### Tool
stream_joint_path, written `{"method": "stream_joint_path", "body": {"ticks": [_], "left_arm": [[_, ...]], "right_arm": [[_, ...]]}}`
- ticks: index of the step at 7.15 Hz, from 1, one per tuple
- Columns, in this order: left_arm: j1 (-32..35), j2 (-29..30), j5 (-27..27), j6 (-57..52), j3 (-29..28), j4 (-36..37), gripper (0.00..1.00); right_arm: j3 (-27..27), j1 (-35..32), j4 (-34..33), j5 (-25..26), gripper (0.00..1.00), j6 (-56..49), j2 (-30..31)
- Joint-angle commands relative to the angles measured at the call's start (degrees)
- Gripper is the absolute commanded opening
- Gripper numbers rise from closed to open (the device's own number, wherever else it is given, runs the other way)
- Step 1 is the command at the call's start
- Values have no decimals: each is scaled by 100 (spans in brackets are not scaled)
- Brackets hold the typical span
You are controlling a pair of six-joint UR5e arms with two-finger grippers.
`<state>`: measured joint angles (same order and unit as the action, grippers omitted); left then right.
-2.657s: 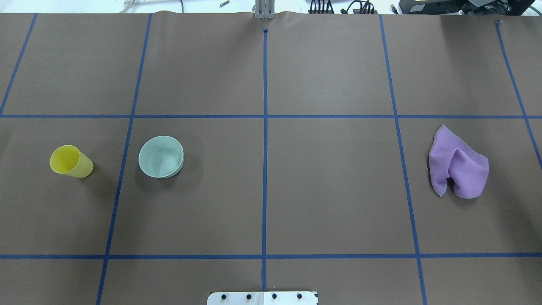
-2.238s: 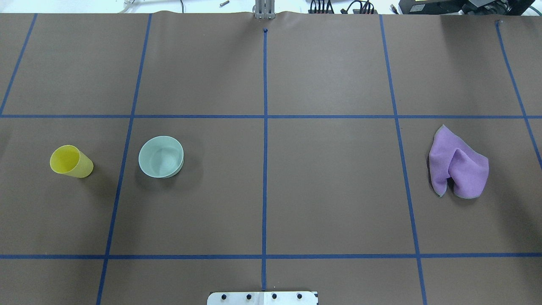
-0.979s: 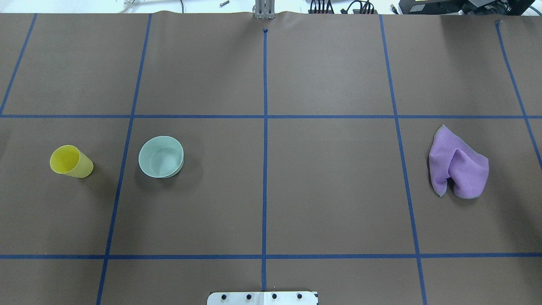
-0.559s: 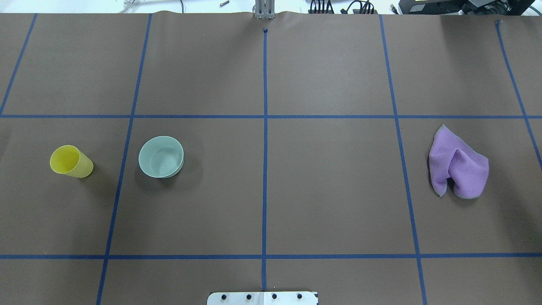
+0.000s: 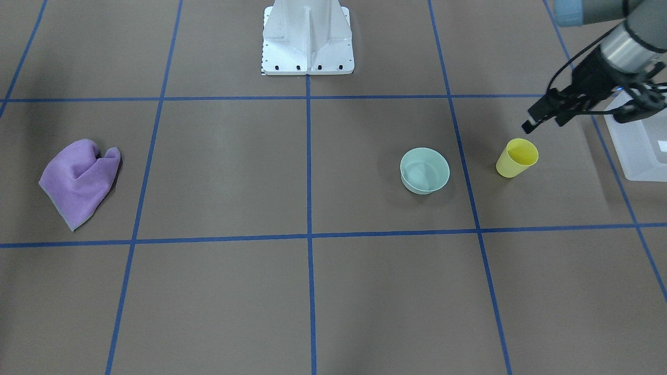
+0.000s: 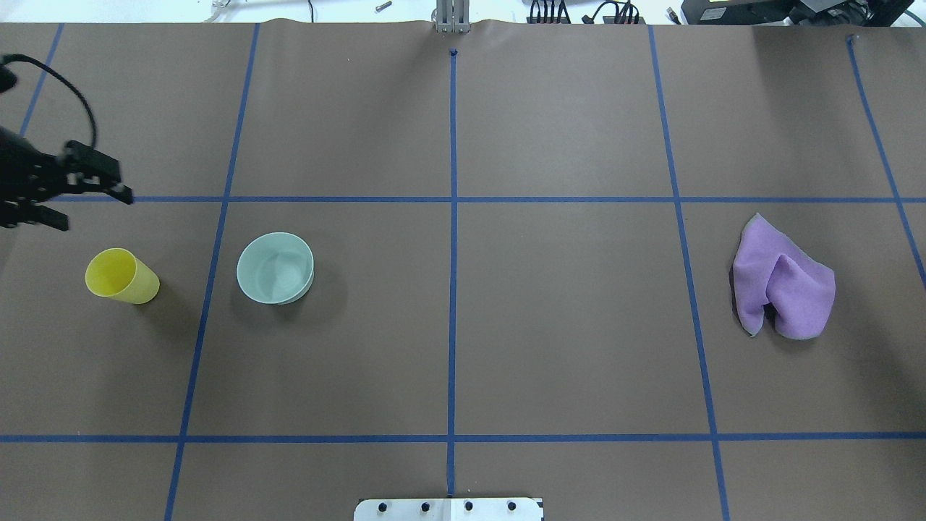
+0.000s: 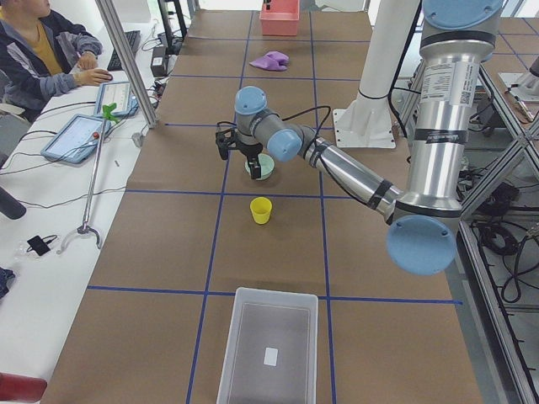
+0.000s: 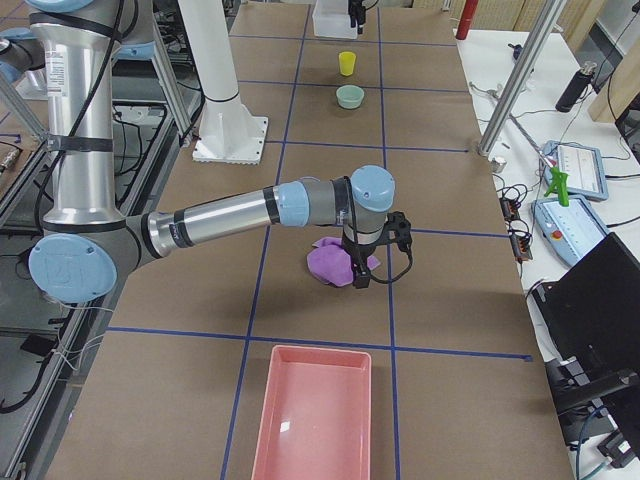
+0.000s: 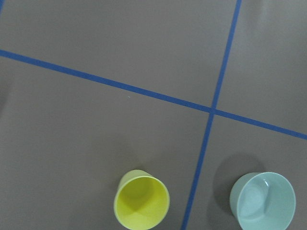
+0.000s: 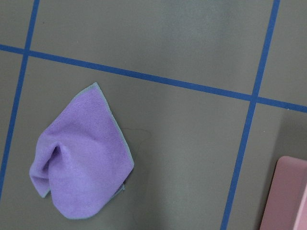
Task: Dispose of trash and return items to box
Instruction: 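Reach the left gripper over the pale green bowl and lower it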
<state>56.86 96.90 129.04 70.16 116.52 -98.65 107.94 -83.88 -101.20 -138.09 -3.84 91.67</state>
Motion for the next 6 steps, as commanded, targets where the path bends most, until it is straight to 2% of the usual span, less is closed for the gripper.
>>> {"method": "stream_joint_path", "body": {"ticks": [1,3,4,6], "left_arm": [[-1105,531,-984,946,-356,21,98],[-1307,810,-1240,1382,-961,-5,98],[-1422,1187,-1285,1560,-1548,-66,98],[-1607,1208,-1364,1571,-2009,-487,97]], "right_arm": [[-19,12,4,1,100,-3,0],[-63,20,4,2,100,-3,0],[-80,21,4,1,100,-3,0],[-107,47,4,1,100,-3,-9]]}}
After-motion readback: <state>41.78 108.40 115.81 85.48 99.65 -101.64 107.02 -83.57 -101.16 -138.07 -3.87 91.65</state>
